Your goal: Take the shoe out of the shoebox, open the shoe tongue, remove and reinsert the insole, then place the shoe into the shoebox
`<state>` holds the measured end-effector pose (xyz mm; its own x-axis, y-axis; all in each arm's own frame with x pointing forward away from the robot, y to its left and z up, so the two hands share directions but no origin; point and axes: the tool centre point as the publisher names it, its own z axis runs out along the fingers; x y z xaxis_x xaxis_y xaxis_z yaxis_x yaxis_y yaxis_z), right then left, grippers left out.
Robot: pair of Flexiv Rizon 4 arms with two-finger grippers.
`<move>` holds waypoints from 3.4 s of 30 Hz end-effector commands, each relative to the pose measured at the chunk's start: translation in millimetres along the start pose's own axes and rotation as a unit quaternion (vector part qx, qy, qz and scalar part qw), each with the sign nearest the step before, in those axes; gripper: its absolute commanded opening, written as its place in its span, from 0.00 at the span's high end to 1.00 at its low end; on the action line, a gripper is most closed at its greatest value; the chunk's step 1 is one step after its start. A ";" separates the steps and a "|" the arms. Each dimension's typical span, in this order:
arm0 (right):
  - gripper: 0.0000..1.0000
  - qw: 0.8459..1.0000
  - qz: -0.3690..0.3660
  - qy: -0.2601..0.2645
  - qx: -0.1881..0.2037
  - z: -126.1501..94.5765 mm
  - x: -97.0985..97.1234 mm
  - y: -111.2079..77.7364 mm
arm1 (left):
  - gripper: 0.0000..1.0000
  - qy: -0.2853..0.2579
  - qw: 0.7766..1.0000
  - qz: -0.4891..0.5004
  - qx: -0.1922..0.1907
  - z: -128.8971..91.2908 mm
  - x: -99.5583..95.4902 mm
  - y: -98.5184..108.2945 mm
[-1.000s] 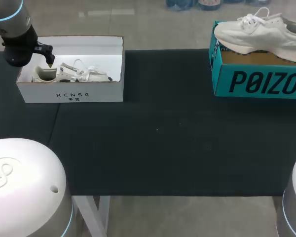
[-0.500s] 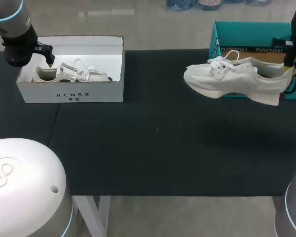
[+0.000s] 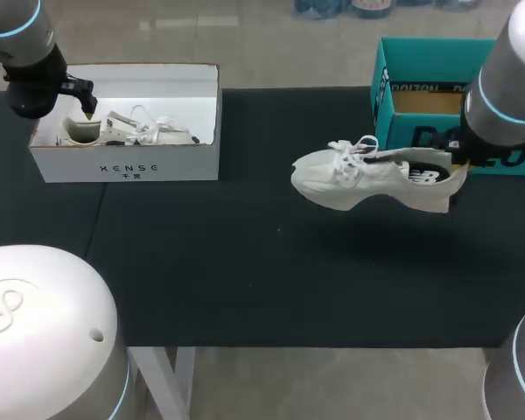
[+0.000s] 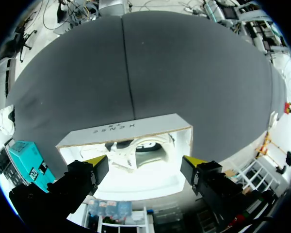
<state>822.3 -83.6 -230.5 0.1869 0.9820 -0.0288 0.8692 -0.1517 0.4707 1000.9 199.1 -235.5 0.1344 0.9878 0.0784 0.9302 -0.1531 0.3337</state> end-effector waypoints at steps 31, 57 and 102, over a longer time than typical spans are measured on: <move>1.00 0.996 -0.024 0.008 0.090 121.5 57.2 -27.6 | 0.00 0.000 1.000 0.000 -0.001 0.2 0.2 -0.4; 0.00 0.988 -0.052 0.052 0.135 59.7 28.6 -27.5 | 0.00 0.000 1.000 0.000 -0.001 0.2 0.2 -0.4; 0.00 0.809 -0.498 0.293 0.110 -51.9 -54.2 -88.3 | 0.00 0.000 1.000 0.000 -0.001 0.2 0.2 -0.4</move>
<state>735.2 -93.4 -218.3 -0.8046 0.5703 0.1655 0.5866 0.8068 0.0711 1000.9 199.2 -235.5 0.1343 0.9878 0.0784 0.9302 -0.1529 0.3338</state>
